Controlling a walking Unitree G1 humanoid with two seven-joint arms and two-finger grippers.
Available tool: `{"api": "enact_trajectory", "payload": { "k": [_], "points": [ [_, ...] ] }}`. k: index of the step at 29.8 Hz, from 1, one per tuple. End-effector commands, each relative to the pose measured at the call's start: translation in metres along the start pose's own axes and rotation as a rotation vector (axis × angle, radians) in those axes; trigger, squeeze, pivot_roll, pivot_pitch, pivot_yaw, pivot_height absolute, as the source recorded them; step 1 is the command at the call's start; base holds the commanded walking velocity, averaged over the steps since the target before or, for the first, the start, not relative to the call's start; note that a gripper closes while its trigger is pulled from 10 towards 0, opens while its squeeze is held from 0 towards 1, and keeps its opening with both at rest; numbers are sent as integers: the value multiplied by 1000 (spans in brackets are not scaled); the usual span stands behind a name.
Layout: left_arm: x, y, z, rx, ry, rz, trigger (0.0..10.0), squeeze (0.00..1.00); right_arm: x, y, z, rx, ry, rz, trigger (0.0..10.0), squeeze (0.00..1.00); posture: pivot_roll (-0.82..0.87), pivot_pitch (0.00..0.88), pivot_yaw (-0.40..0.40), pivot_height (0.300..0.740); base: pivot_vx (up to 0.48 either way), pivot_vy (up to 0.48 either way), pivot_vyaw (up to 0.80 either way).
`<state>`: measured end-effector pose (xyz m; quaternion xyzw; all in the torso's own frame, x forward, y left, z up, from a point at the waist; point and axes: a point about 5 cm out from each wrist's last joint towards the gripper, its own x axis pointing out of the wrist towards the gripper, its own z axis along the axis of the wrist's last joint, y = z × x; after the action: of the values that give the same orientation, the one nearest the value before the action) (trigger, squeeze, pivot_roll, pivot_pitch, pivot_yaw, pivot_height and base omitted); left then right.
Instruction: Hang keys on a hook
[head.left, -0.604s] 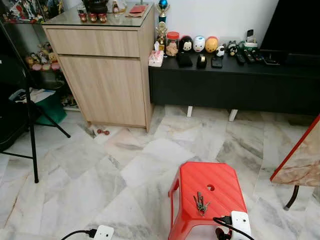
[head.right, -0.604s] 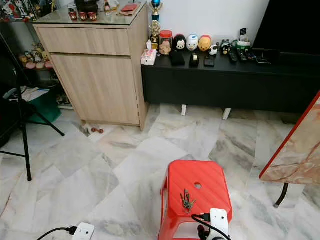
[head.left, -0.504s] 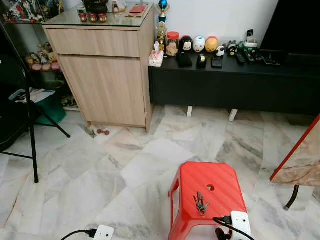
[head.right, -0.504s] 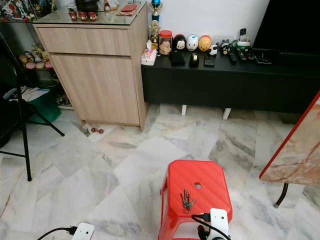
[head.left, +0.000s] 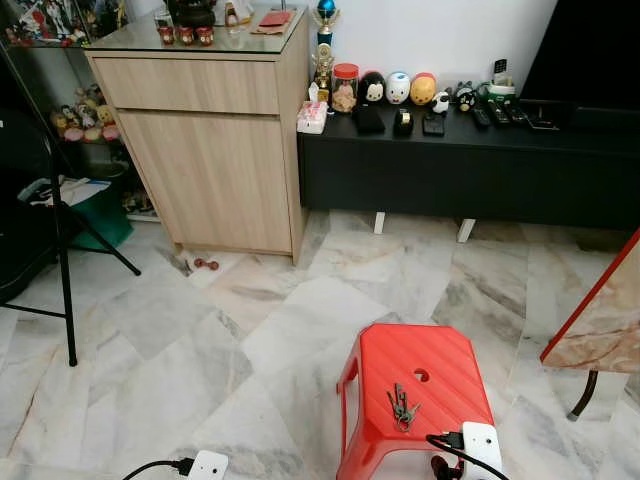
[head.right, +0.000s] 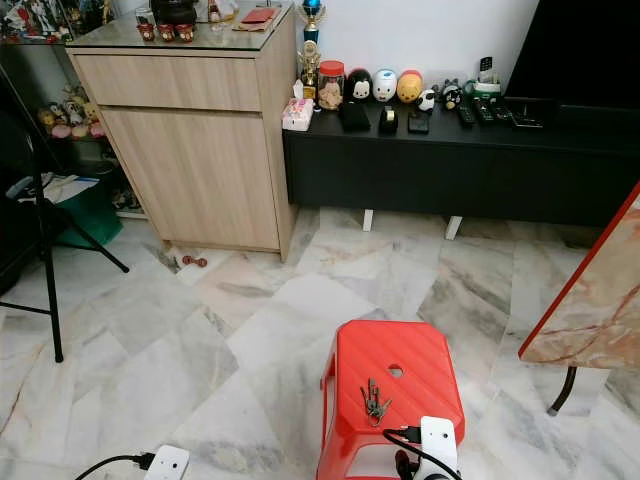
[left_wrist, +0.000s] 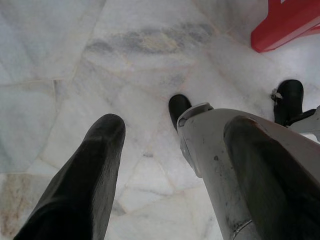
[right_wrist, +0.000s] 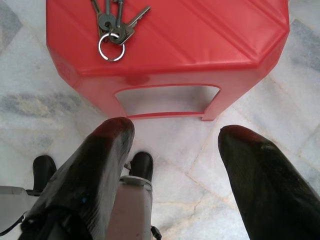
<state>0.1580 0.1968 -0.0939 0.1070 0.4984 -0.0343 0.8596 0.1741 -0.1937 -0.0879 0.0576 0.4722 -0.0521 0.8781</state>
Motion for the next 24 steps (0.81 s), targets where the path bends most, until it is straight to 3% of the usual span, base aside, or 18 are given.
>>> {"api": "enact_trajectory", "payload": {
  "k": [1, 13, 24],
  "points": [
    [-1, -1, -6, 9, 26, -7, 10000, 0, 0, -1, 1, 3, -3, -1, 10000, 0, 11, 0, -38, 740, 296, 0, 0],
    [-1, -1, -7, 16, 29, 0, 10000, 0, 0, -1, 1, 6, -6, -2, 10000, 0, 13, 0, -40, 740, 295, 0, 0],
    [-1, 0, -7, 14, 28, 0, 10000, 0, 0, -1, 1, 8, -10, 0, 10000, 0, 13, 0, -40, 740, 0, 0, 0]
  ]
}}
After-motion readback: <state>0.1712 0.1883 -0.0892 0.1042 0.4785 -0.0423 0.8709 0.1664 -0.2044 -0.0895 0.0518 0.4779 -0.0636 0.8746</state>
